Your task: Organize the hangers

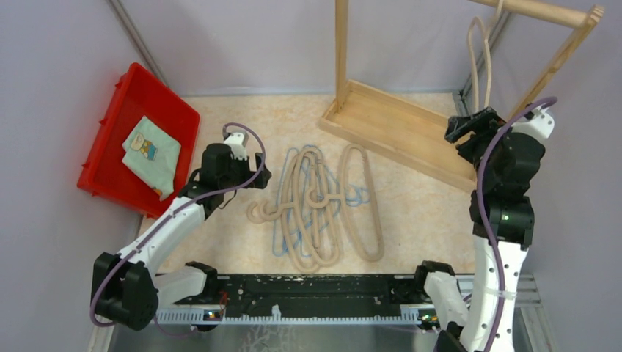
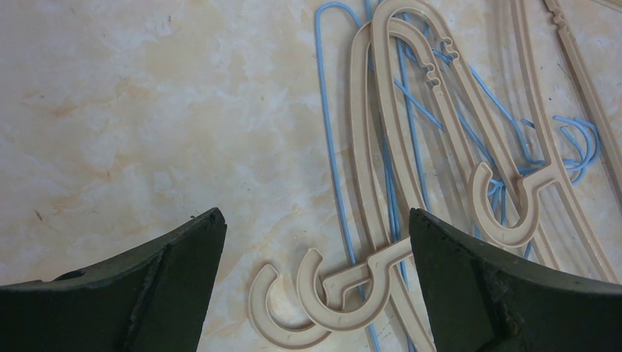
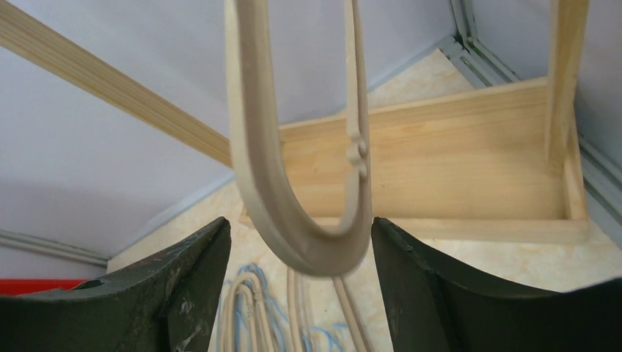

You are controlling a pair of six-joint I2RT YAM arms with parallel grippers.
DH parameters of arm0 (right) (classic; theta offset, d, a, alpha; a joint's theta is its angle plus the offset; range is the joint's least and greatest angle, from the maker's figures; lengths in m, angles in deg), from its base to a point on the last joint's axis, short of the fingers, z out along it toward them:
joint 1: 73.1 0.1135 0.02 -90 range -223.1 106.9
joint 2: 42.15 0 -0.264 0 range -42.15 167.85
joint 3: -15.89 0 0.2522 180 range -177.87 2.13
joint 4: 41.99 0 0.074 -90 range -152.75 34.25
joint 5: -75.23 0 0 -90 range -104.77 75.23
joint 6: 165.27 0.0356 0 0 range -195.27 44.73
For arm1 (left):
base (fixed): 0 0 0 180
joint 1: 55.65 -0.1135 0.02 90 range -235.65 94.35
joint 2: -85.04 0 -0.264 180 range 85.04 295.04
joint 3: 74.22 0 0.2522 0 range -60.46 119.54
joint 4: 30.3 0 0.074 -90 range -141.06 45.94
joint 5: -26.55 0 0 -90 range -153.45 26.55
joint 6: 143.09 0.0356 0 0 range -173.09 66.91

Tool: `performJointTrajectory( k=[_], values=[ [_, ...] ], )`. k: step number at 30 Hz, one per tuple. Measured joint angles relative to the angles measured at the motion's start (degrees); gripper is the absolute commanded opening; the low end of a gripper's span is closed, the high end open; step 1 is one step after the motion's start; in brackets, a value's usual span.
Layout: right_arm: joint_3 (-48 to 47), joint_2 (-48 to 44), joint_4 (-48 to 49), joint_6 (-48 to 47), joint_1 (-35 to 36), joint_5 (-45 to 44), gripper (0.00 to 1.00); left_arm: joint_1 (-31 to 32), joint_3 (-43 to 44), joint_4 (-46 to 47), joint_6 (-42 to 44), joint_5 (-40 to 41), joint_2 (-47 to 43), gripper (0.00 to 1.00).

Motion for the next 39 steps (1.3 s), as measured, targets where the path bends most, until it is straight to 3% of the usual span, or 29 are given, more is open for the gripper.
performJointTrajectory(
  k=[11, 15, 21, 25, 28, 39],
  values=[
    [12.8, -5.9, -8.8, -1.4, 3.8, 2.7, 0.69, 0.0, 0.0, 0.4, -1.2, -2.3, 1.7, 1.00],
    [14.9, -4.3, -10.6, -1.6, 14.1, -0.2, 0.68, 0.0, 0.0, 0.4, -1.6, -2.9, 2.9, 1.00],
    [16.0, 1.3, -10.4, -2.1, 36.3, -12.3, 0.67, 0.0, 0.0, 0.6, -2.5, -3.5, 4.3, 1.00],
    [16.4, 9.0, -8.9, -2.1, 50.2, -20.9, 0.67, 0.0, 0.0, 1.0, -2.6, -3.5, 5.1, 1.00],
    [17.7, 15.4, -5.7, -2.1, 55.9, -23.8, 0.64, 0.0, 0.0, 1.3, -2.8, -3.4, 5.6, 1.00],
    [29.3, 22.0, 3.4, -2.6, 57.7, -20.2, 0.62, 0.0, 0.0, 1.5, -4.0, -3.5, 5.7, 1.00]
  ],
)
